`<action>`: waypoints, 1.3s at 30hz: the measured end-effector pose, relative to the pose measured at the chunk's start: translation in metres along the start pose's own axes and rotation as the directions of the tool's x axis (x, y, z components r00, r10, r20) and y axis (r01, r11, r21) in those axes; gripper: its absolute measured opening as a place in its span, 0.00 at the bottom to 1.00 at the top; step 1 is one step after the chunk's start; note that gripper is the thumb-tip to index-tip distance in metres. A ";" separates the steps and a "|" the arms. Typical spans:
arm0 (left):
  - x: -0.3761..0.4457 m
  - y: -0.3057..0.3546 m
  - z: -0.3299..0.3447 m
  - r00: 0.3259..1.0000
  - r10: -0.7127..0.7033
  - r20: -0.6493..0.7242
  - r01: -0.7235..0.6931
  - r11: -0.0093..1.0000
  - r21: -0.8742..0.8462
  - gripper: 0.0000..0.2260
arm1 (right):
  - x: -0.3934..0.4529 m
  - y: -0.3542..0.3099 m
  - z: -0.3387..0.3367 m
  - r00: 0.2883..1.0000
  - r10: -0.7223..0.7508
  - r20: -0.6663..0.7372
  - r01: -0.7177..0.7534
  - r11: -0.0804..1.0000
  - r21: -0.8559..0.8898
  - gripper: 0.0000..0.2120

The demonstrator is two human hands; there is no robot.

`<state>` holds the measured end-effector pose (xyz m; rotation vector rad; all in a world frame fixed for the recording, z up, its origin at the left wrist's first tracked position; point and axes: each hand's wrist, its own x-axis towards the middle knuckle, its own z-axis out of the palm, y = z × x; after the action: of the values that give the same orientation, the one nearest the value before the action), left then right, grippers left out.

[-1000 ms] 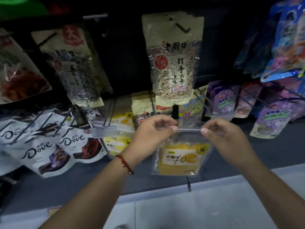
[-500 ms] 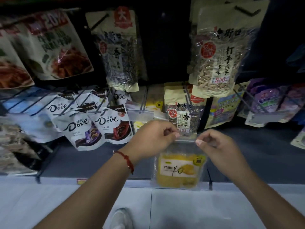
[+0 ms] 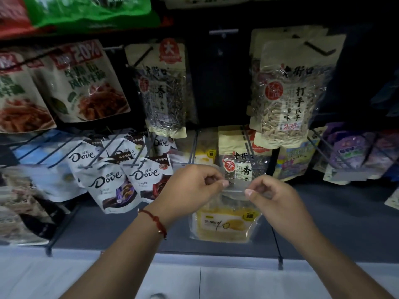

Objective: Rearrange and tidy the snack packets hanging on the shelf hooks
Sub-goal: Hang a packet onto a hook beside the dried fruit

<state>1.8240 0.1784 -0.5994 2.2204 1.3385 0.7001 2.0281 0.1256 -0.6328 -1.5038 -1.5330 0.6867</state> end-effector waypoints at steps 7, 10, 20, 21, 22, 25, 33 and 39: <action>-0.025 0.013 -0.044 0.983 -0.007 -0.181 -0.002 0.999 -0.053 0.06 | 0.014 -0.055 -0.008 0.989 -0.123 0.081 0.125 0.992 -0.009 0.05; -0.032 0.018 -0.067 0.968 -0.038 -0.250 0.018 0.996 -0.085 0.05 | 0.022 -0.082 -0.007 0.977 -0.188 0.105 0.192 0.981 -0.030 0.04; -0.041 0.016 -0.149 0.936 0.042 -0.349 -0.001 0.993 0.117 0.05 | 0.035 -0.162 0.009 0.945 -0.277 0.172 0.268 0.961 0.075 0.05; -0.041 0.014 -0.154 0.932 0.056 -0.359 -0.006 0.990 0.139 0.06 | 0.038 -0.167 0.010 0.947 -0.269 0.173 0.253 0.961 0.113 0.07; -0.041 0.014 -0.158 0.927 0.069 -0.369 -0.012 0.988 0.155 0.06 | 0.042 -0.170 0.012 0.952 -0.257 0.167 0.233 0.961 0.152 0.09; -0.039 0.012 -0.168 0.906 0.117 -0.406 -0.039 0.980 0.195 0.06 | 0.059 -0.177 0.021 0.972 -0.198 0.129 0.157 0.949 0.272 0.11; -0.022 -0.013 -0.182 0.887 0.257 -0.382 -0.092 0.912 0.401 0.06 | 0.140 -0.195 0.055 0.966 -0.203 0.157 0.253 0.863 -0.437 0.29; -0.016 -0.036 -0.193 0.869 0.266 -0.417 -0.099 0.920 0.380 0.06 | 0.212 -0.193 0.085 0.999 -0.036 -0.025 0.017 0.840 -0.542 0.35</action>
<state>1.6724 0.2018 -0.4762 2.5979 1.5837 1.2104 1.8777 0.3246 -0.4676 -1.8870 -1.8123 0.2021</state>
